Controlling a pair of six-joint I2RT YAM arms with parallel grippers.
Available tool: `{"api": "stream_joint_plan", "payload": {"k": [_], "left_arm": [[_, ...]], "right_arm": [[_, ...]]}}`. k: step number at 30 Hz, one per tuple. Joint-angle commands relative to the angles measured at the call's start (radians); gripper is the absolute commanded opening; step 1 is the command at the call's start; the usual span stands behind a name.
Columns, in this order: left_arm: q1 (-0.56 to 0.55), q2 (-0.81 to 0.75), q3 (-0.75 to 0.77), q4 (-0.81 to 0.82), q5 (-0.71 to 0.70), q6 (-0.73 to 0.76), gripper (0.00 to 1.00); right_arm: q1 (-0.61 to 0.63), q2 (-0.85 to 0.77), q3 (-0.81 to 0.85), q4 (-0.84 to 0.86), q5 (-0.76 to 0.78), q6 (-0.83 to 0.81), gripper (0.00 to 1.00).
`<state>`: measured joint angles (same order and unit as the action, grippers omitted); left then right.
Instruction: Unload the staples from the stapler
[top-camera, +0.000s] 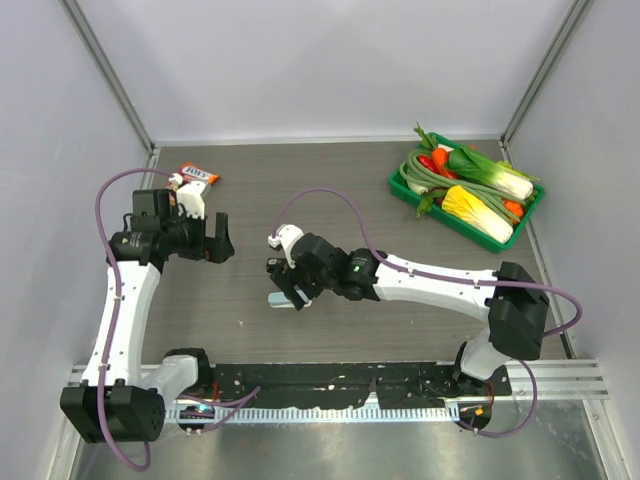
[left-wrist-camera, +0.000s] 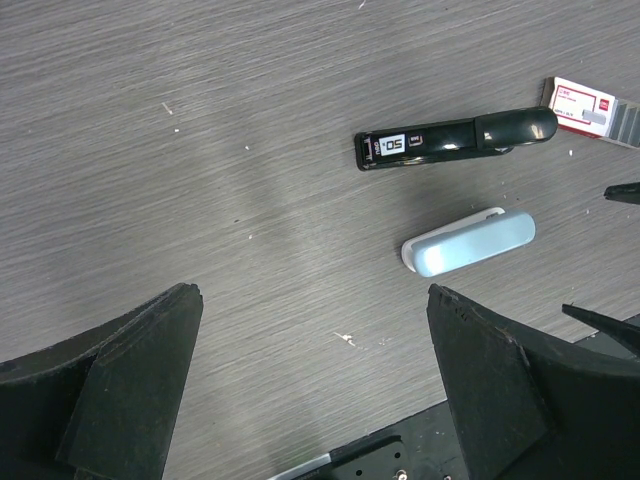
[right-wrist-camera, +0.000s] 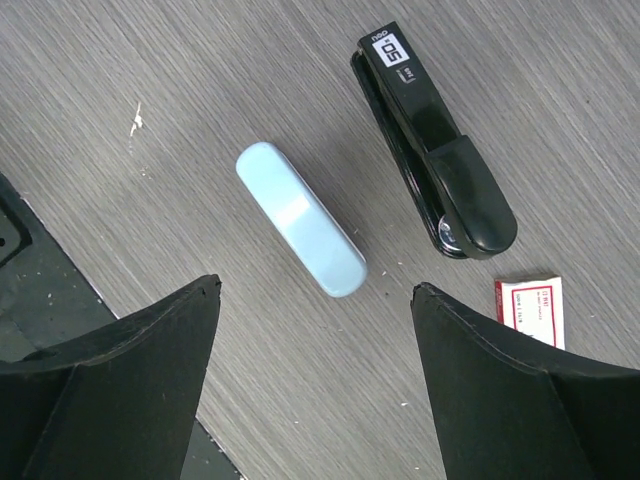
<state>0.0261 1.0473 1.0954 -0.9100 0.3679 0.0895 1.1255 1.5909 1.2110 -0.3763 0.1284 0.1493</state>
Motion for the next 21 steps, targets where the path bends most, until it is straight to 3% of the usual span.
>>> {"api": "stream_joint_plan", "payload": {"k": [1,8,12,21], "left_arm": [[-0.002,-0.009,-0.005,0.007,0.023,0.004,1.0],[-0.002,-0.02,-0.009,0.003,0.02,0.012,1.0],[-0.002,-0.024,-0.019,0.002,0.022,0.019,1.0],[0.0,-0.023,-0.023,-0.013,0.037,0.044,1.0]], "right_arm": [[0.0,0.001,-0.014,0.045,-0.025,-0.047,0.83],[0.007,0.079,-0.015,0.054,-0.114,-0.132,0.79],[0.016,0.133,0.002,0.036,-0.153,-0.183,0.7],[0.017,0.208,0.033,0.06,-0.148,-0.212,0.67]]}}
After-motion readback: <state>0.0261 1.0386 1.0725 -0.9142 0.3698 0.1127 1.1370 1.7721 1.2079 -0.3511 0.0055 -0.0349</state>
